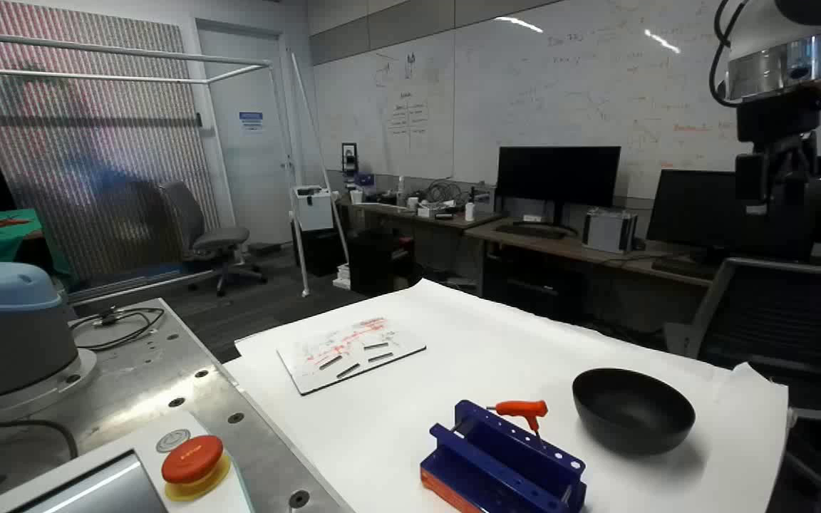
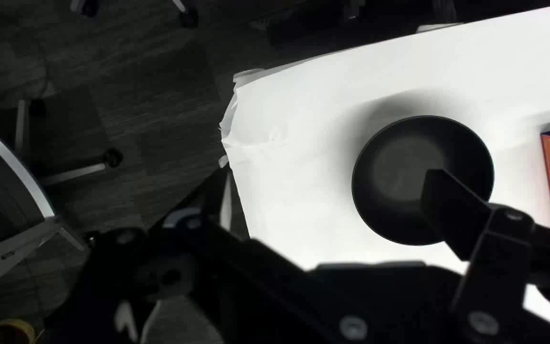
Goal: Put the orange object in the bowl
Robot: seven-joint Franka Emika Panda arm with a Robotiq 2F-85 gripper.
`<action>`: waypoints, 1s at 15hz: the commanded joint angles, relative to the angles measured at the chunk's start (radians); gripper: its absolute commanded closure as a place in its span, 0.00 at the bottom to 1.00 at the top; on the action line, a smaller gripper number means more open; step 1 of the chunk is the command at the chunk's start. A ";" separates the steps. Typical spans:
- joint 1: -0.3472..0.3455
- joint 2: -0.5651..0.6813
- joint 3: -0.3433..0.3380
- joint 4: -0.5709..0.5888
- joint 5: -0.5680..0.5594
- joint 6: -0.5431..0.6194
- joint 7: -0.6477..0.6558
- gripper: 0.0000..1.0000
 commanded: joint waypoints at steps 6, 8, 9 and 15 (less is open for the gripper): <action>0.060 0.081 0.046 0.152 -0.005 -0.255 -0.002 0.00; 0.111 0.146 0.091 0.232 -0.001 -0.364 0.002 0.00; 0.137 0.183 0.108 0.276 0.002 -0.401 -0.012 0.00; 0.263 0.469 0.204 0.500 -0.017 -0.402 -0.040 0.00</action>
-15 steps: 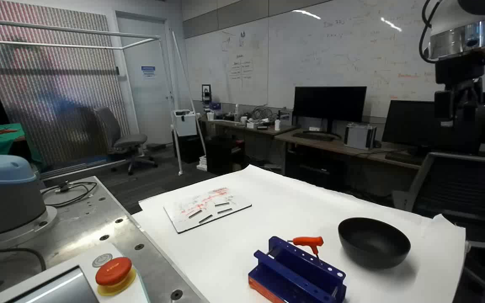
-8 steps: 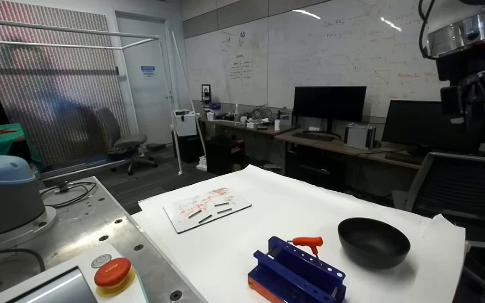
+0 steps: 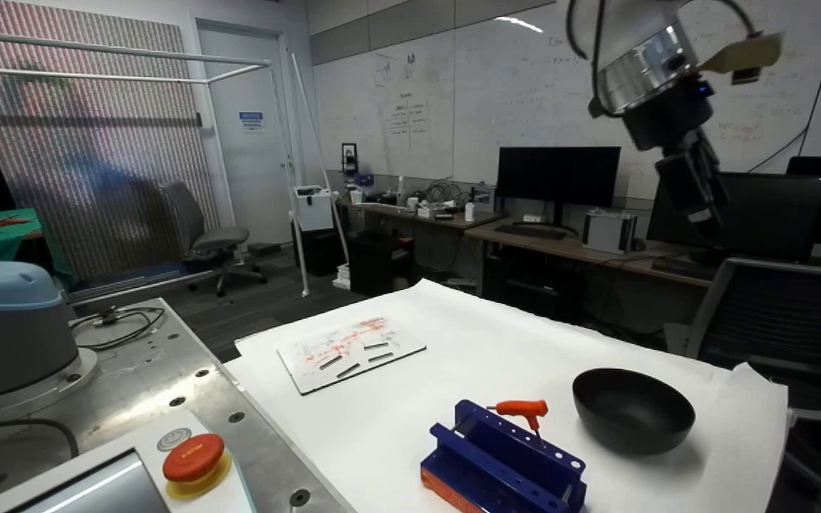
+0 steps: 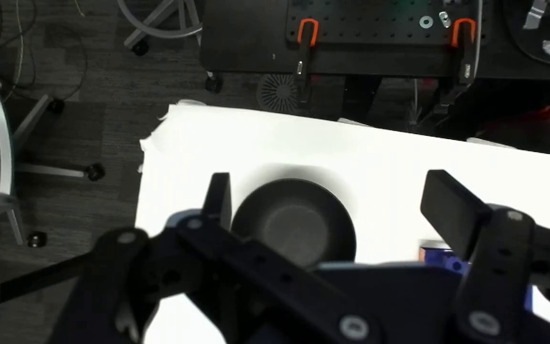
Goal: Put the orange object in the bowl
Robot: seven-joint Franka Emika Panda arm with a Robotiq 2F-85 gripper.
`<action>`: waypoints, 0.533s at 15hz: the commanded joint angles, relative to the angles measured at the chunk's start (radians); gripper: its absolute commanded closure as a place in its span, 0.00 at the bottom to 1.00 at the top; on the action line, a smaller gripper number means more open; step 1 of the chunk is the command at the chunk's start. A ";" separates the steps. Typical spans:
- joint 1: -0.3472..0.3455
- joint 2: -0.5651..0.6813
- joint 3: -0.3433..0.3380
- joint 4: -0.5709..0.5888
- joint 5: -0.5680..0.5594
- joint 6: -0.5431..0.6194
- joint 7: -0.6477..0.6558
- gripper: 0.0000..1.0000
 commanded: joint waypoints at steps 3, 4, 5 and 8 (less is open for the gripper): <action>0.067 0.311 0.033 0.242 -0.018 0.007 -0.023 0.00; 0.075 0.350 0.032 0.269 -0.017 0.011 -0.017 0.00; 0.079 0.394 0.029 0.296 0.003 0.017 0.002 0.00; 0.084 0.497 0.025 0.356 0.073 0.025 0.031 0.00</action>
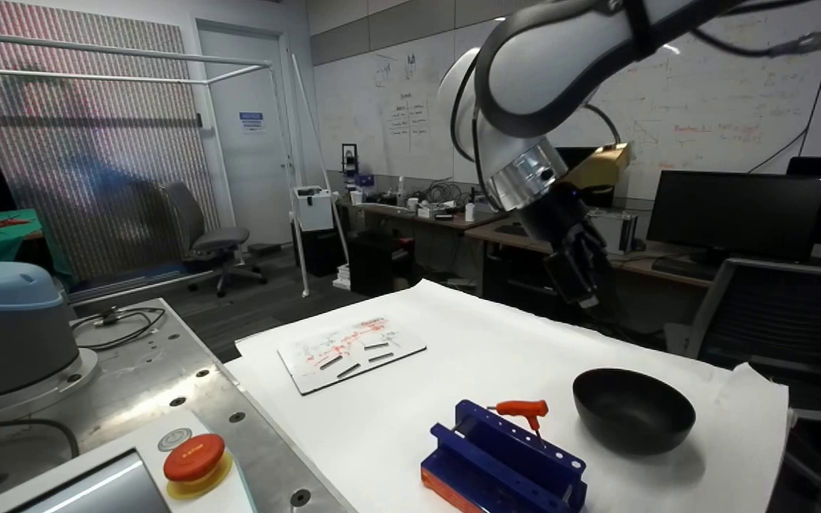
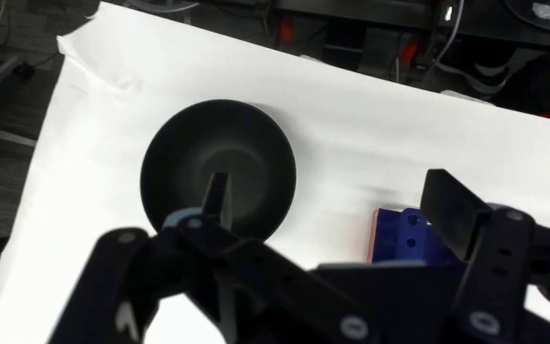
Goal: Put the orange object in the bowl
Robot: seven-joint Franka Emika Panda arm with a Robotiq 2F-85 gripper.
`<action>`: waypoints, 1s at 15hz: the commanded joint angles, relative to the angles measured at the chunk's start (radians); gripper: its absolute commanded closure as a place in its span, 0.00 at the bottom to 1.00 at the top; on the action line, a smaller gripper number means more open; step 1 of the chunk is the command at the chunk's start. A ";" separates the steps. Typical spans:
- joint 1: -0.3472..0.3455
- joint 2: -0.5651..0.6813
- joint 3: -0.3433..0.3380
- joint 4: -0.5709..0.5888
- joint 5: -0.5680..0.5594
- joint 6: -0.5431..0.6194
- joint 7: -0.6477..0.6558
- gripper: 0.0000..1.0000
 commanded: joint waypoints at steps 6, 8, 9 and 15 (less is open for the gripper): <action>0.023 0.215 -0.006 0.154 0.168 0.092 0.071 0.00; 0.034 0.230 -0.006 0.143 0.167 0.160 0.080 0.00; 0.048 0.239 -0.010 0.137 0.142 0.193 0.092 0.00; 0.074 0.276 -0.013 0.128 0.146 0.237 0.134 0.00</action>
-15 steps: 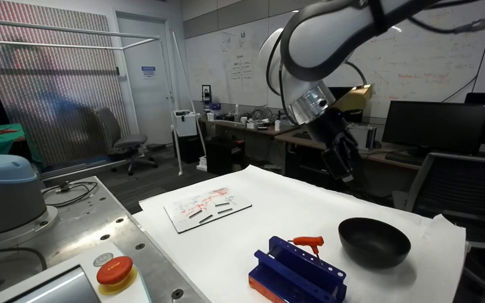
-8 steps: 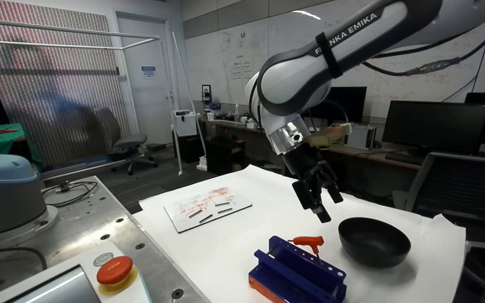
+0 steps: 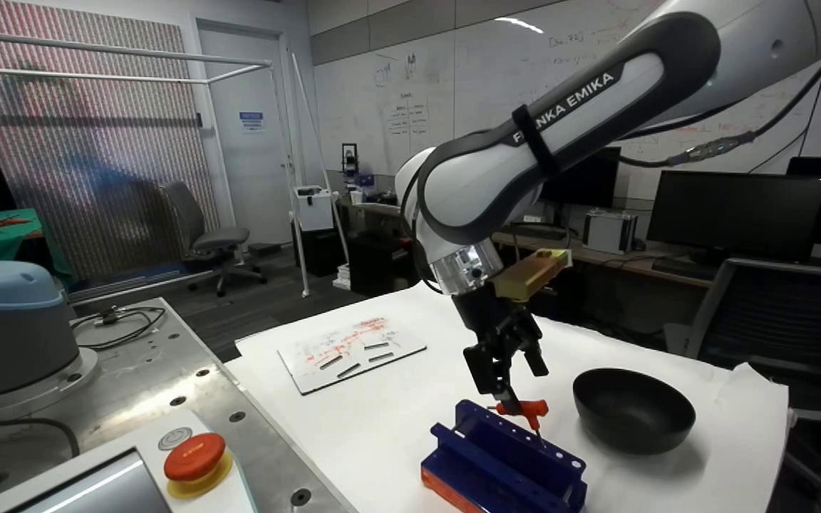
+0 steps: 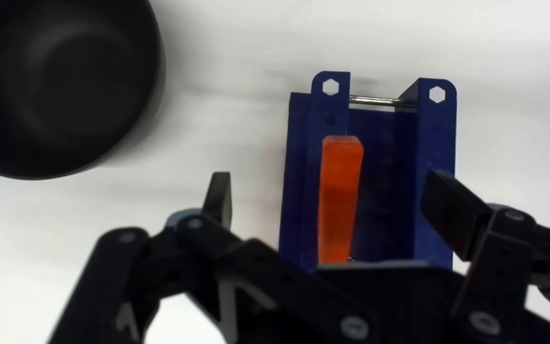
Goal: Put the orange object in the bowl
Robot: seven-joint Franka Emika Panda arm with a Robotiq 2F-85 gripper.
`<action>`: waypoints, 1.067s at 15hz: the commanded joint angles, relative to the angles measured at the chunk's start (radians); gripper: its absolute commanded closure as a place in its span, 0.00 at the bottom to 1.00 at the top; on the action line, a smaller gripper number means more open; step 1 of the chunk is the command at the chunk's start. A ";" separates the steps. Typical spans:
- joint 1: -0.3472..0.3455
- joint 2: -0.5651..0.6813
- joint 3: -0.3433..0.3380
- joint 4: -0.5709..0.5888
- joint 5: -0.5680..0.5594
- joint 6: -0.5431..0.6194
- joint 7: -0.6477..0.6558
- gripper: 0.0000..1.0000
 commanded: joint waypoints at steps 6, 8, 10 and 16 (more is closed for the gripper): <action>0.015 0.014 -0.009 0.012 0.007 0.013 0.017 0.58; 0.013 0.014 -0.009 0.012 0.009 0.013 0.013 0.73; 0.012 0.013 -0.008 0.013 0.011 0.011 0.009 0.87; 0.025 0.005 -0.005 0.046 0.001 0.008 0.013 0.95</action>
